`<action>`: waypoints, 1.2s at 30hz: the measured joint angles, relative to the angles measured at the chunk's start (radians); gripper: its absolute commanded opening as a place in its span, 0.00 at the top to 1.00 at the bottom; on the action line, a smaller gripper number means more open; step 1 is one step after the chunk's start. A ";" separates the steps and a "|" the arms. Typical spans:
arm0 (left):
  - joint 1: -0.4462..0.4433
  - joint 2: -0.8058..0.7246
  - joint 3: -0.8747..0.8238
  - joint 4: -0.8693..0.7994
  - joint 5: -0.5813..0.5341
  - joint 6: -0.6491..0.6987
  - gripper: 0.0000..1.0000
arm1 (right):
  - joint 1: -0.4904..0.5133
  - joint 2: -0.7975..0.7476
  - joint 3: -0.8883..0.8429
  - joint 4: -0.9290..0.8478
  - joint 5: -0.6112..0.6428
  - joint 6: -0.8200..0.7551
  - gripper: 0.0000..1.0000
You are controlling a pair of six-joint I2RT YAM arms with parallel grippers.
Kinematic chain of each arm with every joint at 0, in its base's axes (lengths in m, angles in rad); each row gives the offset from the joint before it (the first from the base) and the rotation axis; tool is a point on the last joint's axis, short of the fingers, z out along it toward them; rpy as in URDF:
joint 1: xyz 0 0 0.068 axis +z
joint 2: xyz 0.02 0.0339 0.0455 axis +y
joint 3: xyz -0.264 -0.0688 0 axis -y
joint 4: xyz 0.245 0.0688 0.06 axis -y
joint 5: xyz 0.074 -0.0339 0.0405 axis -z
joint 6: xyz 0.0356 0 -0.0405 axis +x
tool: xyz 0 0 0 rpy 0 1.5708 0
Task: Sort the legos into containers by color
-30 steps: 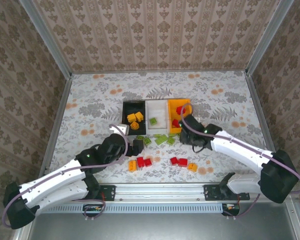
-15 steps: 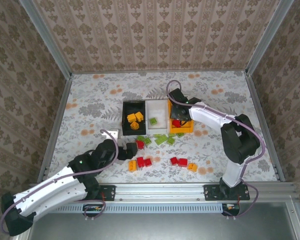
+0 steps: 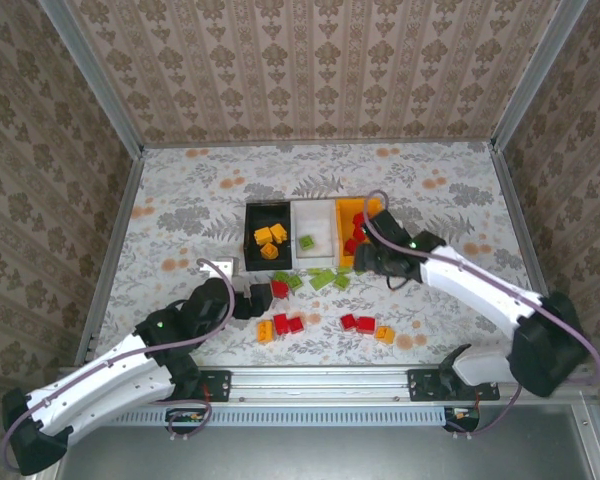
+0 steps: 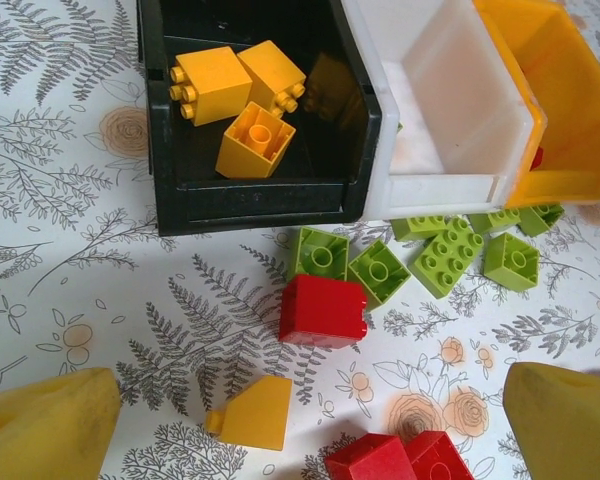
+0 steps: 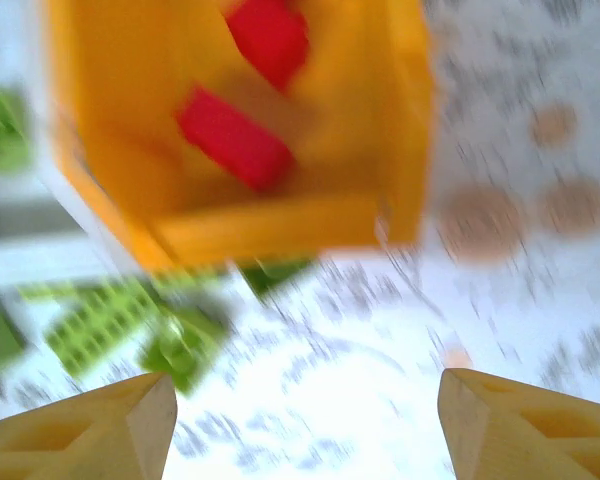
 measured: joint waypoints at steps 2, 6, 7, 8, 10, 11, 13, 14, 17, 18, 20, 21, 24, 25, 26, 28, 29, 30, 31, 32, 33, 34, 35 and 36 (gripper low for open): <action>0.011 0.000 -0.006 0.007 0.000 0.000 0.00 | 0.000 -0.071 -0.077 -0.056 -0.019 0.034 0.29; 0.033 -0.002 -0.036 0.022 0.010 0.000 0.00 | 0.004 -0.152 -0.169 -0.144 -0.077 0.103 0.29; 0.039 -0.001 -0.042 0.022 0.014 0.000 0.00 | 0.006 -0.159 -0.184 -0.156 -0.098 0.121 0.30; 0.045 -0.002 -0.046 0.022 0.018 0.000 0.00 | 0.011 -0.159 -0.198 -0.165 -0.120 0.135 0.30; 0.054 -0.002 -0.047 0.022 0.024 0.000 0.00 | 0.021 -0.152 -0.223 -0.169 -0.161 0.157 0.30; 0.058 -0.002 -0.047 0.023 0.028 0.000 0.00 | 0.029 -0.143 -0.233 -0.170 -0.179 0.165 0.30; 0.063 -0.002 -0.047 0.023 0.035 0.000 0.00 | 0.042 -0.124 -0.243 -0.170 -0.208 0.179 0.30; 0.065 -0.002 -0.047 0.022 0.037 0.000 0.00 | 0.051 -0.112 -0.246 -0.170 -0.222 0.182 0.30; 0.070 -0.002 -0.047 0.022 0.042 0.000 0.00 | 0.075 -0.077 -0.251 -0.167 -0.251 0.191 0.30; 0.071 -0.002 -0.047 0.022 0.043 0.000 0.00 | 0.081 -0.069 -0.254 -0.164 -0.254 0.196 0.30; 0.071 -0.002 -0.047 0.022 0.047 0.000 0.00 | 0.093 -0.050 -0.269 -0.156 -0.265 0.205 0.32; 0.071 -0.002 -0.048 0.023 0.047 0.000 0.00 | 0.097 -0.041 -0.277 -0.151 -0.269 0.209 0.32; 0.075 -0.002 -0.056 0.022 0.051 0.000 0.00 | 0.104 -0.011 -0.295 -0.123 -0.278 0.217 0.37; 0.077 -0.002 -0.059 0.022 0.051 0.000 0.00 | 0.105 0.005 -0.299 -0.110 -0.282 0.223 0.39; 0.078 -0.002 -0.061 0.022 0.053 0.000 0.00 | 0.106 0.017 -0.299 -0.101 -0.288 0.227 0.41; 0.079 -0.002 -0.062 0.021 0.056 0.000 0.00 | 0.108 0.019 -0.298 -0.097 -0.294 0.230 0.48; 0.079 -0.002 -0.062 0.022 0.057 0.000 0.00 | 0.108 0.019 -0.298 -0.095 -0.295 0.230 0.52; 0.079 -0.002 -0.062 0.022 0.058 0.000 0.00 | 0.108 0.020 -0.298 -0.092 -0.296 0.230 0.55; 0.079 -0.002 -0.062 0.021 0.058 0.000 0.00 | 0.108 0.020 -0.298 -0.089 -0.297 0.230 0.58; 0.080 -0.002 -0.062 0.021 0.058 0.000 0.00 | 0.108 0.020 -0.297 -0.089 -0.298 0.229 0.61; 0.082 -0.003 -0.062 0.021 0.059 0.000 0.00 | 0.108 0.019 -0.297 -0.086 -0.299 0.227 0.63; 0.083 -0.003 -0.062 0.021 0.061 0.000 0.00 | 0.108 0.019 -0.294 -0.086 -0.299 0.225 0.65; 0.084 -0.005 -0.062 0.020 0.061 0.000 0.00 | 0.108 0.019 -0.290 -0.085 -0.299 0.222 0.67; 0.084 -0.006 -0.062 0.019 0.061 0.000 0.00 | 0.108 0.019 -0.288 -0.084 -0.299 0.217 0.68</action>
